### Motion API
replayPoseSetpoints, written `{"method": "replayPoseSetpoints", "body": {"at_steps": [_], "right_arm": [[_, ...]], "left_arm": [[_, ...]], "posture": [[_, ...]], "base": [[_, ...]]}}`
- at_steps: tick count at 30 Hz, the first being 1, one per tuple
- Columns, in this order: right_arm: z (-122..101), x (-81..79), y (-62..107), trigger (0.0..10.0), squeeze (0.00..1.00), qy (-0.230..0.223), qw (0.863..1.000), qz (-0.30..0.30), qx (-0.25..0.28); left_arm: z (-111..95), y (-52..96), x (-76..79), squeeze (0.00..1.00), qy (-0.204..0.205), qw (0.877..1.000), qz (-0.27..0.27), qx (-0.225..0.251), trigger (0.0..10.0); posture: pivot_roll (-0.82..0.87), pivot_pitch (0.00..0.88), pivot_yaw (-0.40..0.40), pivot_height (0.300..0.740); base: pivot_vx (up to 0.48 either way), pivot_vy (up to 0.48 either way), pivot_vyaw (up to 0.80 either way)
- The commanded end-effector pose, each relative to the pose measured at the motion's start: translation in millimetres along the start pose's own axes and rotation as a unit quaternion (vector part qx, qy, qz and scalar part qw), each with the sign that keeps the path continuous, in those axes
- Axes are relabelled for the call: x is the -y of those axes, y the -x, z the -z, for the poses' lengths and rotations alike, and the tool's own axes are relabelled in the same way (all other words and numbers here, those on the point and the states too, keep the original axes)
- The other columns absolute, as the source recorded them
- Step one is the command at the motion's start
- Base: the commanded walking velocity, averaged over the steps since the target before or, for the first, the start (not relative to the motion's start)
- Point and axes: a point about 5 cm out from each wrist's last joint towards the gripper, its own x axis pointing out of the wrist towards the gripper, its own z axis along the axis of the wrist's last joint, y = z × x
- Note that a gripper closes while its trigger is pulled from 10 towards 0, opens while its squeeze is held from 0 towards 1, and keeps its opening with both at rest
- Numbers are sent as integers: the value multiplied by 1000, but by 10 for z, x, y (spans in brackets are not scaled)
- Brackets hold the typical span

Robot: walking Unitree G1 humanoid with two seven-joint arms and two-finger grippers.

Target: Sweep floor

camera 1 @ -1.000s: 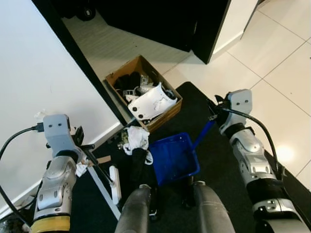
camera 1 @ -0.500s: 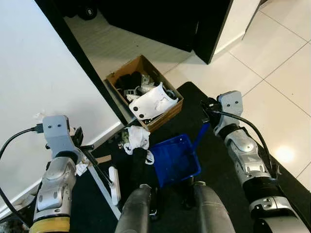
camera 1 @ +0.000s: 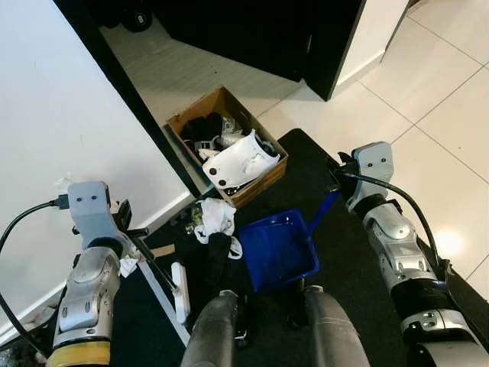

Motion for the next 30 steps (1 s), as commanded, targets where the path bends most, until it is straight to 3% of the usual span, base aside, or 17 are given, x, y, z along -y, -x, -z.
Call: {"method": "replayPoseSetpoints", "body": {"at_steps": [1,19,30], "right_arm": [[68,-12,46,10000,0,9,1000,3,-6],[-116,-4,-16,10000,0,29,999,-7,27],[-29,-53,3,10000,0,15,1000,-8,14]], "left_arm": [[77,32,-46,0,-7,1000,-10,-11,10000],[98,42,-38,0,-5,1000,-11,-12,10000],[105,53,-62,0,-6,1000,-14,-14,10000]], "posture": [[31,320,44,740],[21,318,36,740],[27,324,40,740]], "base": [[0,0,0],[0,0,0],[0,0,0]]}}
